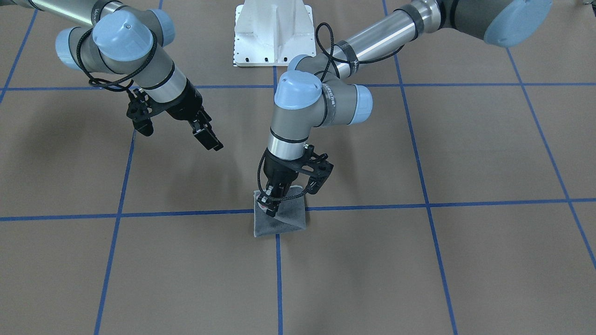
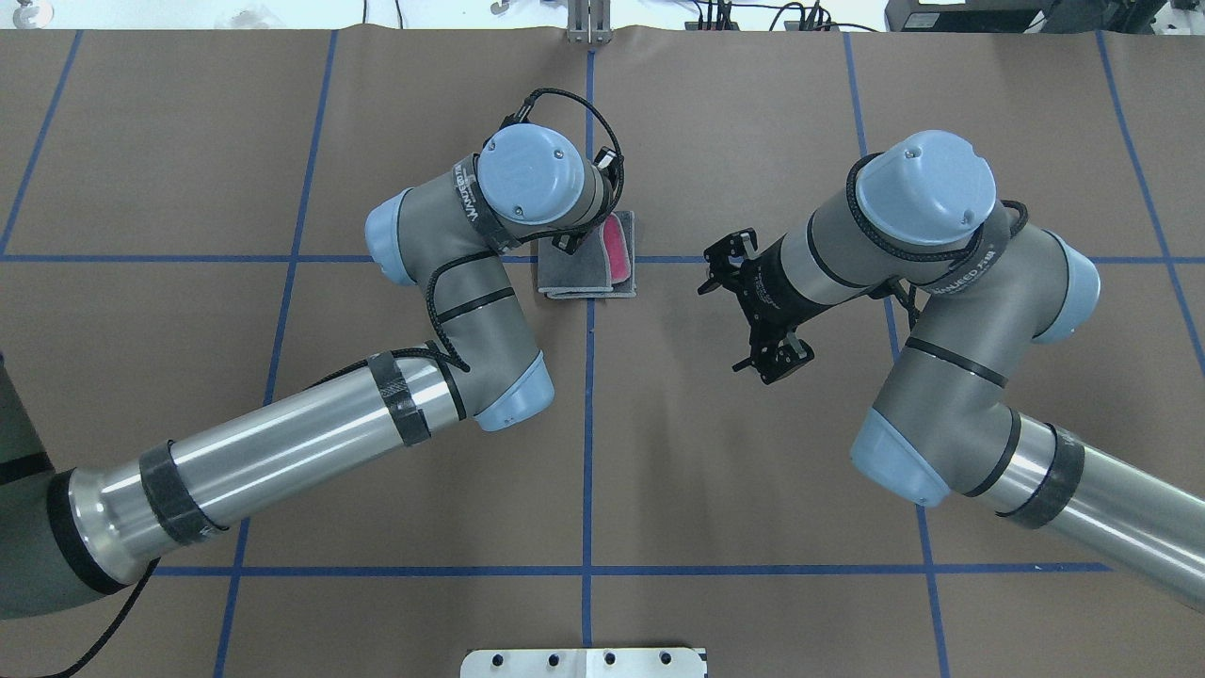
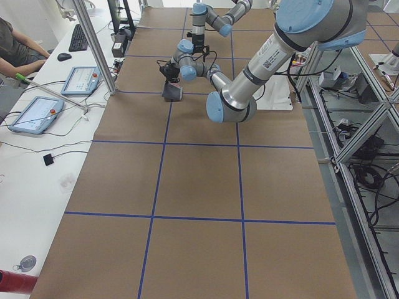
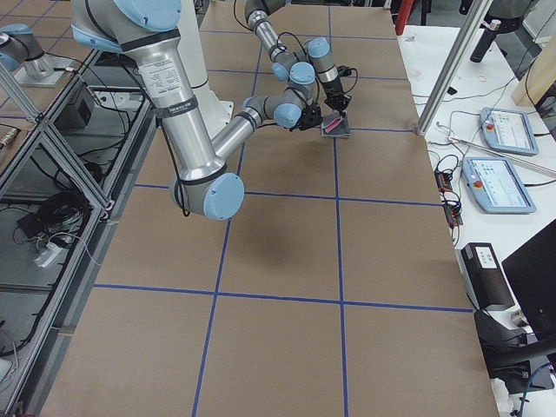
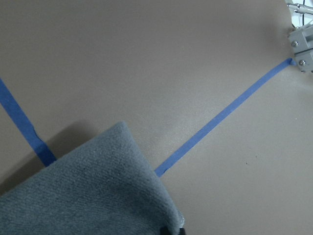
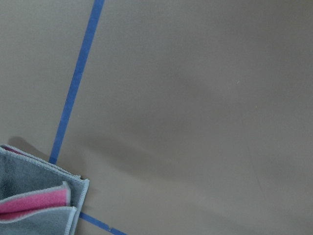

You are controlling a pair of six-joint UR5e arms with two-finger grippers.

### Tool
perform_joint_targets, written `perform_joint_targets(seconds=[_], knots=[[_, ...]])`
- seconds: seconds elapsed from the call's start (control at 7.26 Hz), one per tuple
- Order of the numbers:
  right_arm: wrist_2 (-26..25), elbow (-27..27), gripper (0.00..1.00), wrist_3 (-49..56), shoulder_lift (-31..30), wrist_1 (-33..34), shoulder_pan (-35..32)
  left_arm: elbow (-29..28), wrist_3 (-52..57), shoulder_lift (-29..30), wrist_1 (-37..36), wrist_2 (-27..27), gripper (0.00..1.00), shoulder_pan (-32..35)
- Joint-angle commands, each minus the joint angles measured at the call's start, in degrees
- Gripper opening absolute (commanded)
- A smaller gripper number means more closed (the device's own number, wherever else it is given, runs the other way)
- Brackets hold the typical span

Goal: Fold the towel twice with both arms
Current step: 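Press the folded end down onto the far end with the left gripper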

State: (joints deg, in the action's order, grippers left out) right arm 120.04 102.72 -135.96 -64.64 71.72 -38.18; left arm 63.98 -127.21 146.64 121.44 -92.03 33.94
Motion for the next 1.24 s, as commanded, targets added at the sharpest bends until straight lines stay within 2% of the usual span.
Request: perform_joint_targets(seconds=[0.0,0.28,0.41,0.55,0.83,1.1], knots=[[-0.1,0.0,1.0,0.4,-0.8,0.0,-0.4,-4.2,-0.5,2.2,2.6,0.2,0.0,-0.1],[-0.1,0.2,1.0,0.4,-1.4,0.0,-0.6,-8.1,-0.4,3.9,5.5,0.4,0.15,-0.2],[-0.2,0.3,1.0,0.4,-1.9,-0.1,-0.6,-11.0,-0.5,5.8,6.9,0.4,0.33,-0.2],[-0.2,0.5,1.0,0.4,-2.2,-0.1,-0.6,-13.2,-0.3,7.2,7.5,0.4,0.99,-0.4],[-0.2,1.9,1.0,0.4,-3.6,-0.1,-0.6,-14.0,-0.2,8.2,8.4,0.4,1.0,-0.2],[-0.8,1.6,1.0,0.4,-3.4,0.0,-0.3,-12.4,0.4,8.2,8.4,-0.2,1.0,0.7]])
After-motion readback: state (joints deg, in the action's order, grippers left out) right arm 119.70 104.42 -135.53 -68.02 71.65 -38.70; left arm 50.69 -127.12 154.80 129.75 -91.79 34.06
